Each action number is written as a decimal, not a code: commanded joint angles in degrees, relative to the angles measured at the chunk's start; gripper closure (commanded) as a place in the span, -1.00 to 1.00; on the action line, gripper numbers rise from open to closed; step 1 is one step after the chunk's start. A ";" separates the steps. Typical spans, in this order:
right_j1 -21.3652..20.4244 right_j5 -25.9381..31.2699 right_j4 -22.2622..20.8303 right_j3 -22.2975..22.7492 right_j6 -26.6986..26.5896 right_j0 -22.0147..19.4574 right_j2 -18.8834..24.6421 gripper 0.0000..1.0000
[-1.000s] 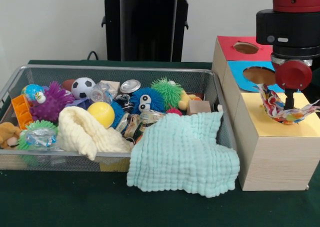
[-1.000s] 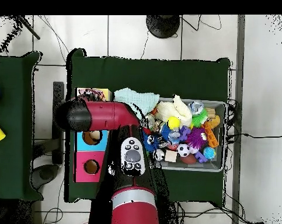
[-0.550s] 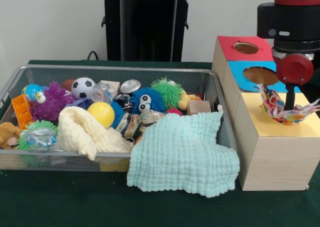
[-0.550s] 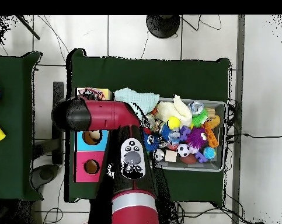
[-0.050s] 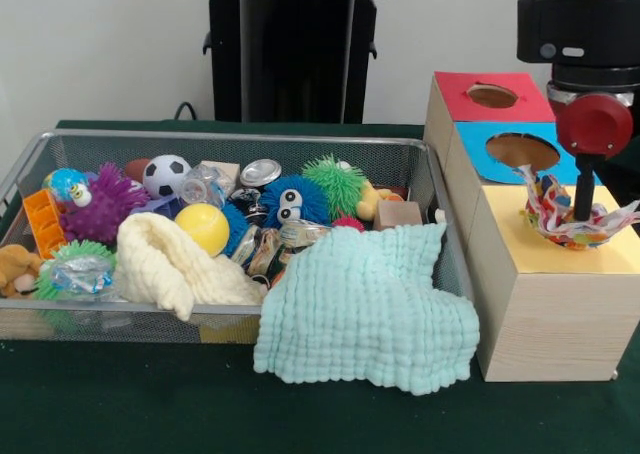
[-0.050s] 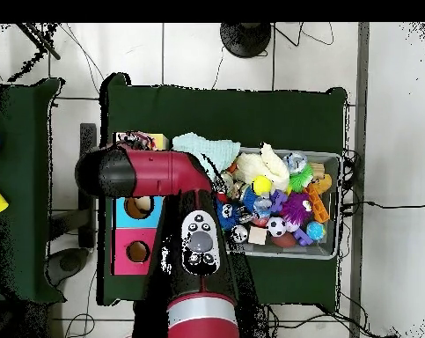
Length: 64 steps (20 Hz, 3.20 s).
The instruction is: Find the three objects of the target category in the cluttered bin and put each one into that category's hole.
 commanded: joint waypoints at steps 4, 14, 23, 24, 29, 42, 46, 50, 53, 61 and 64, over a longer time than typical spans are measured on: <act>-1.35 3.81 0.85 0.92 15.27 -0.83 0.11 1.00; 0.58 3.94 1.48 -2.28 17.60 0.54 -1.80 -1.00; -0.42 5.81 3.25 -3.25 16.90 -0.75 -0.49 -1.00; -1.23 6.58 3.24 -3.14 16.40 -0.80 -0.29 -1.00; -2.88 10.93 2.98 -4.50 16.09 0.37 -1.40 1.00; -2.68 9.61 0.73 -4.71 13.74 -0.75 -2.26 1.00; -0.89 8.95 -0.49 -5.83 14.36 0.17 -4.22 1.00; 1.70 7.86 -1.81 -7.00 14.13 0.61 -6.07 1.00; 2.67 6.12 -1.83 -6.53 14.48 0.25 -6.80 1.00; 4.23 4.95 -0.87 -5.41 13.23 -0.55 -5.23 1.00; 5.29 4.55 -0.58 -5.59 13.73 -0.41 -5.20 1.00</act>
